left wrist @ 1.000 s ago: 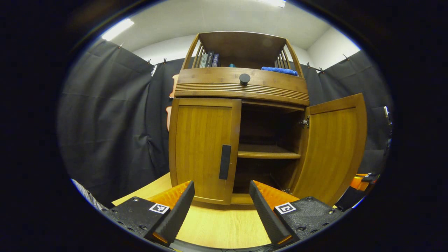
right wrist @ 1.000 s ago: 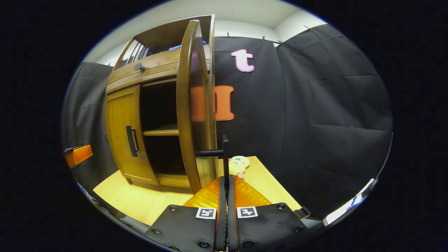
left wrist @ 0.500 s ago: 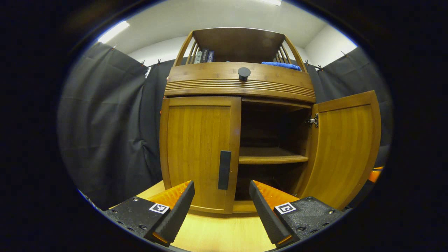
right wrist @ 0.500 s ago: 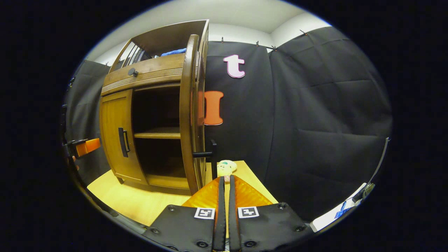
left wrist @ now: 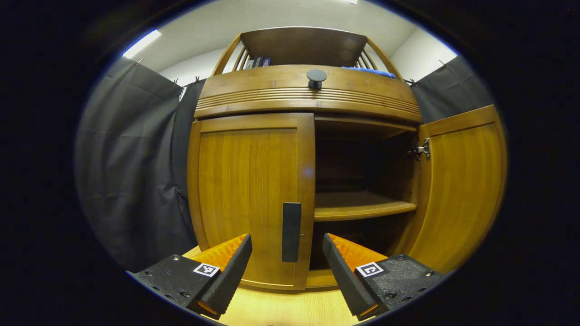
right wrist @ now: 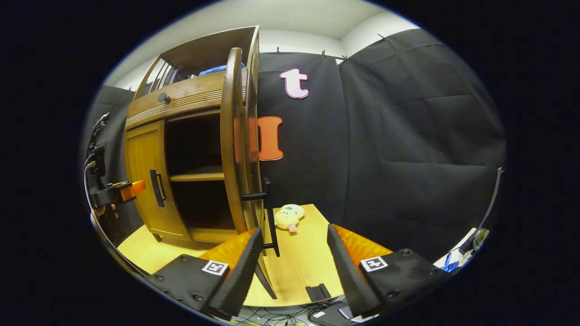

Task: Open the right door of the double-door shoe cabinet with the right hand, and open the left door with the left hand.

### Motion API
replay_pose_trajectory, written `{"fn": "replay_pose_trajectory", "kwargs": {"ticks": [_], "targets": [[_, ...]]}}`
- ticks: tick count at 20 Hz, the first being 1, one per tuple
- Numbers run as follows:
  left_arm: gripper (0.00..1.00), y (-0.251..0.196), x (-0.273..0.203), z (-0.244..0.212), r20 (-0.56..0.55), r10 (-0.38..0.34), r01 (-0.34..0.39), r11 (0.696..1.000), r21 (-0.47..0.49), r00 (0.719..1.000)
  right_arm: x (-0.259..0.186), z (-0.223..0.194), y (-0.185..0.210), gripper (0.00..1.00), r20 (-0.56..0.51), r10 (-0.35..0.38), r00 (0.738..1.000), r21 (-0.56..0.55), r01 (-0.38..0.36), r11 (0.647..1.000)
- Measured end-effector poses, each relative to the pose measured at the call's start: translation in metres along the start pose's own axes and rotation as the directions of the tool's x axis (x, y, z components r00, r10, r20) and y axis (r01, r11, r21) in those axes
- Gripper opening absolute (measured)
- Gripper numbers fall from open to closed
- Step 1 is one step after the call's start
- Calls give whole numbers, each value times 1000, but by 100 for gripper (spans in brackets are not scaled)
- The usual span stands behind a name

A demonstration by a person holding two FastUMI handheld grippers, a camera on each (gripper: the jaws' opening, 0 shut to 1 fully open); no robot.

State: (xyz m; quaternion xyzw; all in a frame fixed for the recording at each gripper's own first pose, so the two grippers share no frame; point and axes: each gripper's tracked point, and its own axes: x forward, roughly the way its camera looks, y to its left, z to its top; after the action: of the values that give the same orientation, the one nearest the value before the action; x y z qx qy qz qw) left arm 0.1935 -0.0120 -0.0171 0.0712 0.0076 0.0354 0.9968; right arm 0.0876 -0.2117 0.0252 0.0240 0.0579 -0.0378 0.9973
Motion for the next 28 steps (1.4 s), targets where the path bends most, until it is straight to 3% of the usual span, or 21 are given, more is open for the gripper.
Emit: {"fn": "replay_pose_trajectory", "kwargs": {"ticks": [1,4,5,6,9,12,19,23,25,28], "targets": [[92,1,9,-3,-4,1,-1,1000,-5,1000,-1,2,-1,89,4,-8,1000,-3,8,1000],[92,3,34,-12,-24,-10,10,1000,-30,1000,-3,2,-4,91,4,-31,1000,1,31,1000],[92,7,39,-16,-27,-13,12,999,-37,1000,-4,2,-5,98,3,-39,999,4,39,999],[92,8,45,-19,-32,-15,14,999,-39,999,-3,2,-6,91,3,-49,999,5,49,999],[92,6,63,-27,-40,-26,25,999,-28,999,-4,1,-9,91,3,-74,997,8,74,997],[98,6,76,-36,-47,-32,30,999,-27,998,-5,0,-12,91,0,-99,995,8,99,995],[74,-4,99,-55,-80,-73,71,997,-29,994,-11,-5,-12,91,-9,-128,992,17,128,992],[50,-10,100,-57,-81,-93,92,996,-16,992,-12,-4,-10,91,-11,-131,991,16,131,991],[32,-9,100,-57,-89,-88,86,996,-24,992,-14,-6,-7,91,-11,-128,992,14,128,992],[29,-7,94,-58,-92,-75,74,997,-15,993,-19,-5,2,91,-3,-126,992,2,126,992]]}}
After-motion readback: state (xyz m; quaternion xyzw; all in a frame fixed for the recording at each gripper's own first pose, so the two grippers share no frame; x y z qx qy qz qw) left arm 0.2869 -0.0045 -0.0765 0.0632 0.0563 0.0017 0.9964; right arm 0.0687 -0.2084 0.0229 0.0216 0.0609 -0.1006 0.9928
